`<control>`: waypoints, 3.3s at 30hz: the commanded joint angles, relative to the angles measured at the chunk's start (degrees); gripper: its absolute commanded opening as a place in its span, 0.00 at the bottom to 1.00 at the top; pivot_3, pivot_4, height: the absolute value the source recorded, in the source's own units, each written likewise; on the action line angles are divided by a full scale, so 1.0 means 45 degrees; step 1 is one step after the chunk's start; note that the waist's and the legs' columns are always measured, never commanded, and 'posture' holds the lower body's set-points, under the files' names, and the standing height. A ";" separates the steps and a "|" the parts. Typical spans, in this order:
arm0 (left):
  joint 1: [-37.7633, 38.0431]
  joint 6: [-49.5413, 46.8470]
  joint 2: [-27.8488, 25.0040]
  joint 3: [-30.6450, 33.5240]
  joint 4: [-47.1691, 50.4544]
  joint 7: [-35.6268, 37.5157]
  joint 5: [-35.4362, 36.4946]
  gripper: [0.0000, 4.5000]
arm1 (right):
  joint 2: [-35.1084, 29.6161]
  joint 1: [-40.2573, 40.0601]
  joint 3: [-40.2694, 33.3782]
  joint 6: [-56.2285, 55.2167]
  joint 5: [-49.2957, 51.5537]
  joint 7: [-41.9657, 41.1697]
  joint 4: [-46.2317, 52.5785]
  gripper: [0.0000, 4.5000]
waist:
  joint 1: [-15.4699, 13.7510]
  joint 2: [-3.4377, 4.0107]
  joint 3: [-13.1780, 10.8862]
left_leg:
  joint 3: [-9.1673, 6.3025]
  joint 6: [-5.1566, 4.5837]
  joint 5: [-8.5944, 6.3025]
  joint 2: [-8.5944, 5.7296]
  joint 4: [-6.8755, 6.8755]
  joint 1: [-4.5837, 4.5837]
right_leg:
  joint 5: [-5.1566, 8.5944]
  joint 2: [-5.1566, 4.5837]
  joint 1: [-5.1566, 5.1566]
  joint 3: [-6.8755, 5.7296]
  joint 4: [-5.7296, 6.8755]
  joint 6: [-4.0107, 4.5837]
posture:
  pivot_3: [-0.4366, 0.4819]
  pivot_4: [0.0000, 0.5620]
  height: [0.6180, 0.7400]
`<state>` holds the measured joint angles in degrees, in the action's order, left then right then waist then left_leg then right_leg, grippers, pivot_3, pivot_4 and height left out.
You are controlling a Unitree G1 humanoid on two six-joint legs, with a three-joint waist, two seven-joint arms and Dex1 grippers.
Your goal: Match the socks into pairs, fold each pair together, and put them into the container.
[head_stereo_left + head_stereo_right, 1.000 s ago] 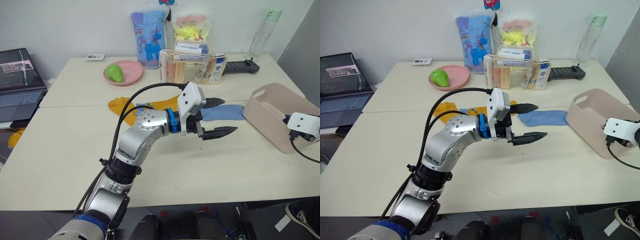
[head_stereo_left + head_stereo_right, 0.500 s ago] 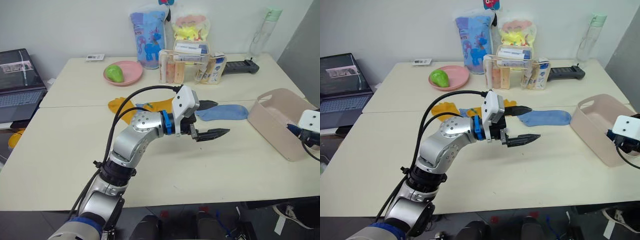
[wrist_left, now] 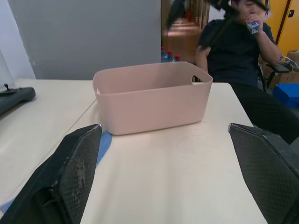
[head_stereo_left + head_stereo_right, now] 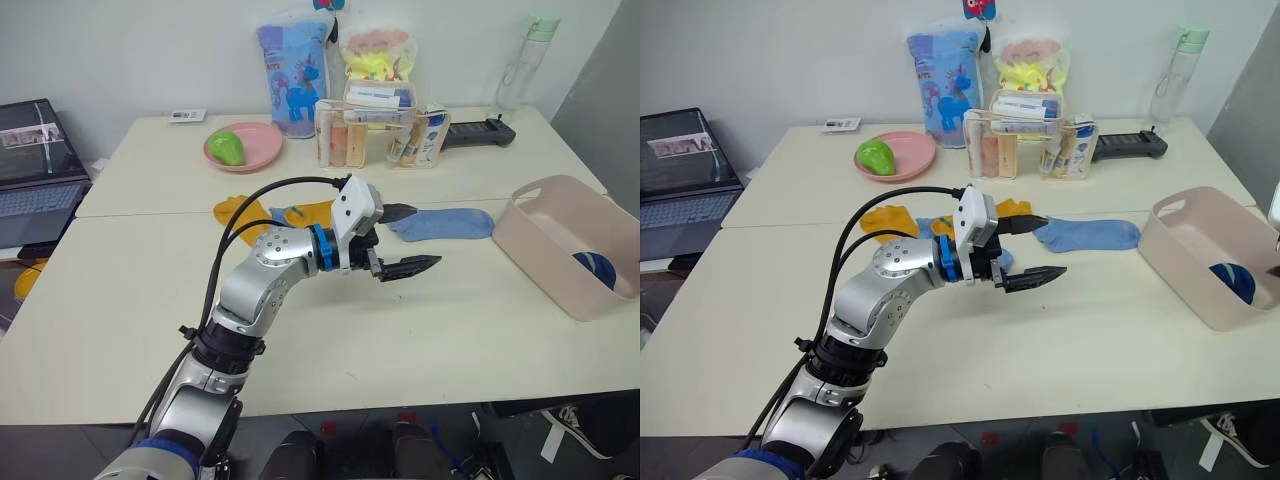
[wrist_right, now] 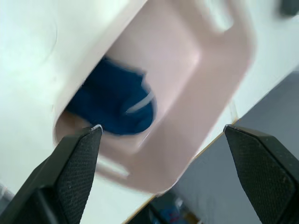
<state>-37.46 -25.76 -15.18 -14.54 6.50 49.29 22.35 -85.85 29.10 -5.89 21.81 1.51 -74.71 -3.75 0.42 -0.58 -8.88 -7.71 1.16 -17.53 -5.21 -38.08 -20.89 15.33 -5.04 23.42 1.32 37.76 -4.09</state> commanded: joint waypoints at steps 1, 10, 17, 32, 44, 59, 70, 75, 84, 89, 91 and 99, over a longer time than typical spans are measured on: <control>0.0250 0.0261 -0.0487 0.0629 0.0539 -0.0108 -0.0083 1.00 | 0.1377 0.1379 0.0246 0.1587 0.0945 0.0597 0.1435 1.00 | 0.0008 -0.0006 -0.0003 | -0.0004 0.0000 0.0000 0.0009 0.0001 0.0001 | 0.0000 -0.0001 0.0000 -0.0005 0.0001 0.0000 | 0.48 0.27 1.00; 0.2539 0.1007 -0.1883 0.2260 0.0730 -0.1279 -0.0767 1.00 | 0.8033 -0.0080 -0.0254 0.4787 0.2009 0.6055 0.5510 1.00 | -0.0314 -0.0135 0.0029 | -0.0056 0.0001 0.0000 -0.0008 -0.0020 -0.0085 | -0.0003 -0.0032 0.0076 -0.0048 -0.0002 0.0005 | 0.48 0.27 1.00; 0.4794 0.2324 -0.0929 0.3073 0.0604 -0.3594 -0.1580 1.00 | 1.2587 -0.3313 0.0371 0.3109 0.0864 1.0268 0.6616 1.00 | -0.0400 -0.0124 0.0020 | -0.0127 0.0003 0.0000 -0.0040 -0.0166 -0.0210 | -0.0020 -0.0037 0.0154 -0.0080 0.0072 -0.0003 | 0.48 0.27 1.00; 0.8947 0.3942 -0.0376 0.3696 0.1068 -0.4964 -0.2104 1.00 | 1.5116 -0.8446 0.0980 -0.0632 -0.0809 1.3233 0.7444 1.00 | -0.0211 -0.0061 0.0059 | -0.0144 0.0005 -0.0002 -0.0031 -0.0139 -0.0181 | -0.0021 -0.0006 0.0145 -0.0064 0.0078 -0.0004 | 0.48 0.27 1.00; 0.9365 0.4173 -0.0453 0.3598 0.1193 -0.4906 -0.2273 1.00 | 1.5196 -0.8166 0.0446 -0.0324 -0.0439 1.3127 0.7111 1.00 | -0.0201 -0.0047 0.0068 | -0.0153 0.0003 -0.0003 -0.0043 -0.0139 -0.0180 | -0.0021 0.0001 0.0135 -0.0073 0.0071 -0.0004 | 0.48 0.27 1.00; 0.7840 0.2777 -0.1225 0.3528 0.3013 -0.3775 -0.0906 1.00 | 1.3743 -0.3956 0.1627 0.0612 -0.0543 1.1574 0.5026 1.00 | -0.0140 -0.0048 0.0070 | -0.0155 0.0003 -0.0003 -0.0038 -0.0142 -0.0186 | -0.0021 -0.0002 0.0132 -0.0084 0.0070 -0.0003 | 0.48 0.27 1.00; 0.5097 0.0103 -0.2225 0.3324 0.4308 -0.2769 0.0911 1.00 | 1.4241 0.0563 0.2741 0.0128 -0.1368 1.1681 -0.1009 1.00 | 0.0137 -0.0046 0.0069 | -0.0131 0.0003 -0.0002 -0.0026 -0.0143 -0.0187 | -0.0021 -0.0001 0.0145 -0.0068 0.0072 -0.0001 | 0.48 0.27 1.00; 0.5041 -0.0149 -0.2110 0.3174 0.4600 -0.2895 0.1023 1.00 | 1.4767 0.2032 0.2870 -0.0885 -0.1450 1.1686 -0.3768 1.00 | 0.0231 -0.0046 0.0069 | -0.0137 0.0004 -0.0002 -0.0028 -0.0143 -0.0195 | -0.0021 -0.0004 0.0144 -0.0075 0.0054 0.0000 | 0.48 0.27 1.00; 0.5369 -0.0100 -0.1982 0.3074 0.5009 -0.3320 0.0877 1.00 | 1.5097 0.2843 0.2707 -0.1578 -0.1379 1.1532 -0.5713 0.63 | 0.0310 -0.0045 0.0069 | -0.0144 0.0004 -0.0002 -0.0028 -0.0144 -0.0197 | -0.0021 -0.0005 0.0146 -0.0075 0.0056 0.0000 | 0.48 0.27 1.00; 0.5527 -0.0035 -0.1923 0.2975 0.5101 -0.3488 0.0851 1.00 | 1.5056 0.2657 0.2702 -0.1718 -0.1297 1.1300 -0.5552 0.22 | 0.0313 -0.0045 0.0069 | -0.0141 0.0004 -0.0002 -0.0029 -0.0144 -0.0197 | -0.0021 -0.0006 0.0147 -0.0071 0.0057 0.0000 | 0.48 0.27 1.00; 0.5596 -0.0043 -0.1942 0.2950 0.5136 -0.3459 0.0873 1.00 | 1.4974 0.2491 0.2748 -0.1676 -0.1246 1.1026 -0.5177 0.05 | 0.0311 -0.0045 0.0069 | -0.0139 0.0004 -0.0002 -0.0030 -0.0144 -0.0197 | -0.0021 -0.0006 0.0147 -0.0070 0.0056 0.0000 | 0.48 0.27 1.00; 0.5796 0.0111 -0.2222 0.3066 0.4837 -0.3139 0.0866 1.00 | 1.3792 -0.0113 0.3245 -0.0847 0.0148 0.7771 -0.0111 0.00 | 0.0270 -0.0044 0.0068 | -0.0151 0.0004 -0.0002 -0.0031 -0.0144 -0.0204 | -0.0021 -0.0006 0.0148 -0.0075 0.0053 -0.0001 | 0.48 0.27 1.00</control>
<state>-11.39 -26.57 -24.64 -1.79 26.75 34.60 26.23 -23.07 29.60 8.22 17.61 -0.52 -36.23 -11.47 1.64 -0.77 -8.57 -8.40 1.18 -17.54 -5.34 -38.73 -21.83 15.24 -5.08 24.09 0.99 38.00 -4.09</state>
